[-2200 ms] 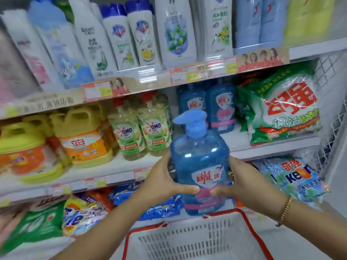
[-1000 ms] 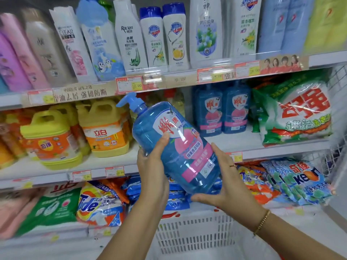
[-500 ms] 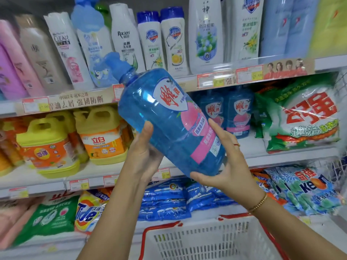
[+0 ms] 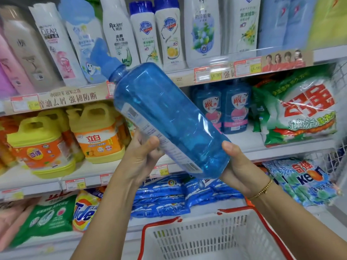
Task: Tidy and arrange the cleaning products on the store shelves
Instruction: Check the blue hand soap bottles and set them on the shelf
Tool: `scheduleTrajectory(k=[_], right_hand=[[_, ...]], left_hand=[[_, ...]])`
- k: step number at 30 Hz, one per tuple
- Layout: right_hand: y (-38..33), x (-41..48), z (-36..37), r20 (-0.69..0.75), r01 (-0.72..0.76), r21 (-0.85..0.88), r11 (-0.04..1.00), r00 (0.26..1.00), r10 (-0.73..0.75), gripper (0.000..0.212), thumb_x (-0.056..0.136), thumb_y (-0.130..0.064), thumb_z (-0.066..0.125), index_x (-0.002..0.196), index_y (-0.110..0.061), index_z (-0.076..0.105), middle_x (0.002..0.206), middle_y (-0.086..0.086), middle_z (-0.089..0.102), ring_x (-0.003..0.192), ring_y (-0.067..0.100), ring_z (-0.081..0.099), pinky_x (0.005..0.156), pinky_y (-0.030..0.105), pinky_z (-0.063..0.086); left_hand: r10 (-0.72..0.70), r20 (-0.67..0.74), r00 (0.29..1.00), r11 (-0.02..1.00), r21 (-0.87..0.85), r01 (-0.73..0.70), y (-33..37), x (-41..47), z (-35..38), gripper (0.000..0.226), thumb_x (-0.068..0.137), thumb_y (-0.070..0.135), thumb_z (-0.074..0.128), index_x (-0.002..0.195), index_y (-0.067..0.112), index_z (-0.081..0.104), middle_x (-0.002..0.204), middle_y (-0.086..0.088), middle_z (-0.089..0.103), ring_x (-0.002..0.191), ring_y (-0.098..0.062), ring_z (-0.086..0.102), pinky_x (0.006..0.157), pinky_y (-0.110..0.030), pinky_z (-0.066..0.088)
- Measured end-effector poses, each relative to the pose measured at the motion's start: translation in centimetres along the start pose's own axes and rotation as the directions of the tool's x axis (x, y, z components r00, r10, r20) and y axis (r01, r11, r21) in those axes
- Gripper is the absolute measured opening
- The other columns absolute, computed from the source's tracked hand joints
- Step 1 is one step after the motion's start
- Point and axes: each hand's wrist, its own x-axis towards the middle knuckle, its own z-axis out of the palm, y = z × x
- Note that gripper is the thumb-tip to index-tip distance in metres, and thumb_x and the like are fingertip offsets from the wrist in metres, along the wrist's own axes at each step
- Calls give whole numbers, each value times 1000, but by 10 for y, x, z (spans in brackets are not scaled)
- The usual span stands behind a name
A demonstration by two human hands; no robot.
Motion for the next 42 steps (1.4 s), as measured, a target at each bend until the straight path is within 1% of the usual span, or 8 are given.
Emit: scheduleTrajectory(k=[3, 7, 12, 15, 23, 27, 34, 42], right_hand=[[4, -3, 0, 122, -53, 99, 994, 992, 41, 58, 74, -48, 74, 127, -27, 61, 131, 1, 60, 121, 20, 57, 91, 38, 52], [3, 3, 3, -24, -22, 122, 992, 999, 25, 78, 66, -49, 80, 133, -19, 53, 134, 8, 57, 121, 25, 57, 91, 38, 52], [-2, -2, 14, -168, 84, -549, 831, 963, -209, 97, 57, -30, 90, 139, -39, 38, 138, -8, 50, 122, 10, 54, 94, 31, 51], [8, -5, 20, -190, 111, -710, 696, 921, -340, 96, 58, -37, 87, 137, -45, 34, 137, -14, 47, 124, 5, 50, 99, 32, 49], [-6, -15, 15, -247, 177, -584, 793, 891, -381, 70, 74, -25, 68, 139, -27, 43, 114, -37, 59, 108, -9, 57, 78, 9, 49], [-5, -17, 6, -274, 157, -395, 905, 920, -279, 70, 68, -52, 77, 132, -37, 52, 128, -7, 61, 118, 15, 59, 88, 32, 53], [6, -14, 9, -283, 45, 75, 996, 959, -22, 70, 64, -60, 74, 123, -23, 64, 129, 5, 62, 119, 20, 58, 95, 37, 51], [9, -13, 30, -384, 159, -118, 980, 903, -193, 97, 53, -61, 82, 134, -23, 46, 125, 3, 63, 113, 20, 62, 82, 32, 55]], left_hand=[[-10, -24, 1000, 999, 31, 11, -2, -5, -2, 99, 28, 43, 98, 112, 13, 54, 96, 3, 71, 103, -18, 65, 83, -37, 56], [81, -136, 987, 997, 1, -82, -4, -7, 2, 92, 34, 42, 96, 112, 16, 56, 95, 6, 72, 97, -13, 67, 77, -33, 57], [104, -322, 941, 993, -12, -114, -11, -7, 10, 101, 40, 37, 95, 129, 16, 52, 106, 4, 71, 102, -14, 67, 78, -34, 57], [84, -336, 938, 995, -20, -96, -14, -9, 16, 104, 41, 41, 95, 131, 15, 50, 111, 1, 70, 106, -17, 66, 85, -40, 56], [87, -213, 973, 996, 9, -87, -7, -13, 21, 90, 43, 37, 95, 121, 20, 55, 111, 2, 70, 107, -17, 66, 80, -35, 56], [94, -141, 985, 996, 11, -94, -3, -16, 24, 99, 48, 33, 94, 133, 16, 46, 115, 1, 69, 111, -18, 64, 82, -35, 56], [46, -6, 999, 998, 50, -45, -1, -21, 27, 96, 46, 33, 94, 129, 20, 47, 122, 1, 66, 118, -20, 60, 89, -39, 54], [33, -111, 993, 995, -94, -44, -5, -25, 25, 112, 38, 33, 97, 135, 8, 46, 116, -1, 68, 113, -21, 62, 84, -35, 55]])
